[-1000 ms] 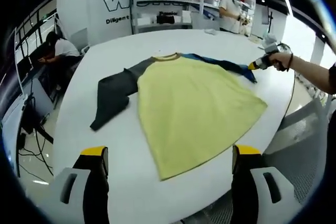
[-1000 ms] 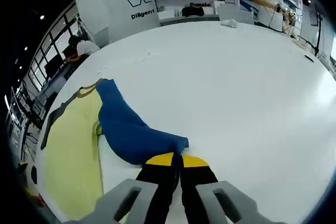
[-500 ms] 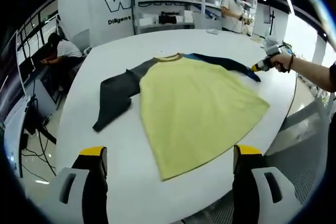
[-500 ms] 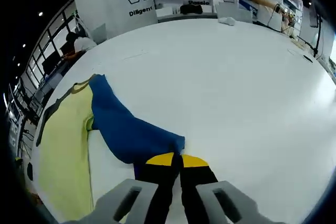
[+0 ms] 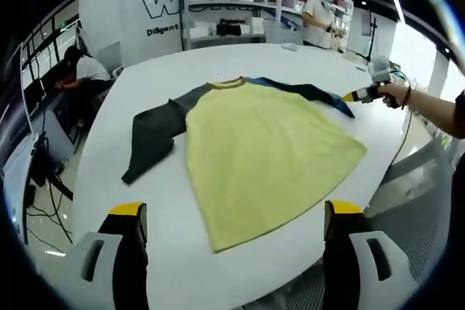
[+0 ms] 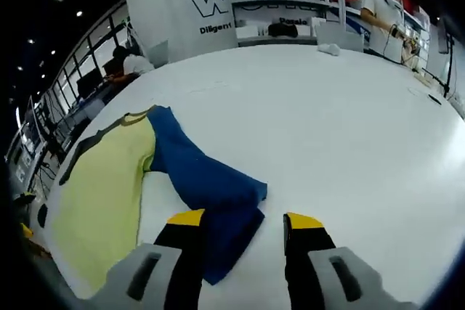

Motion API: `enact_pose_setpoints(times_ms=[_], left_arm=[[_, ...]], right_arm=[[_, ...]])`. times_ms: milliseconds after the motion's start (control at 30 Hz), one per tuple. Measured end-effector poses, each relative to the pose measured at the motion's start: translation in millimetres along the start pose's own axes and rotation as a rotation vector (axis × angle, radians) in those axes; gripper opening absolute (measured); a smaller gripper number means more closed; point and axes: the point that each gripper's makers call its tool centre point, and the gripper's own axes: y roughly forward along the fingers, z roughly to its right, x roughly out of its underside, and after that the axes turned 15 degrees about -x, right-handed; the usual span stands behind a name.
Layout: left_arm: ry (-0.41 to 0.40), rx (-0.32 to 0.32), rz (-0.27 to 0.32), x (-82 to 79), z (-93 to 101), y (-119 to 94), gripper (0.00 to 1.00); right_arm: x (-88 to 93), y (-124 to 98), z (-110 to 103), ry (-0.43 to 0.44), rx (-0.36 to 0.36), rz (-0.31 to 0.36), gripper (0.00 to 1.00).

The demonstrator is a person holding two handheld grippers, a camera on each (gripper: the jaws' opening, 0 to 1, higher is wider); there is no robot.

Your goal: Fold the garment on the visible template until the final outline fits inside the template.

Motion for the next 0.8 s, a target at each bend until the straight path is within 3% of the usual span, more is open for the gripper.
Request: enact_pose_setpoints(times_ms=[67,167,333,500,633,800], left_arm=[[0.001,0.003,0.008,-2.1,1.0,-1.3,0.98],[0.001,0.003,0.013,-3.1,1.0,-2.2,0.98],[-0.001,-0.004,0.012,-2.7,0.4,-2.5,0.99],[-0.031,0.004,0.036,-8.8,1.4,-4.7,0.99],[-0.028,-0.002,0.043,-8.7,-1.4,-3.8,0.99],[-0.037,-0.009,0.049,-8.2,-3.6,-3.9,0.99]], right_arm=[[0.7,-3.7,-11.0,-0.05,-0.039,0.018,0.45],[5.6,-5.9,-24.7,-0.06,-0.089,0.029,0.48],[9.9,-6.1,-33.5,-0.068,-0.114,0.038,0.48],[26.7,-3.2,-36.8,-0.149,-0.103,-0.04,0.45],[38.3,-2.2,-38.0,-0.206,-0.09,-0.097,0.34],[43.0,1.7,-34.2,-0.242,-0.069,-0.122,0.27]])
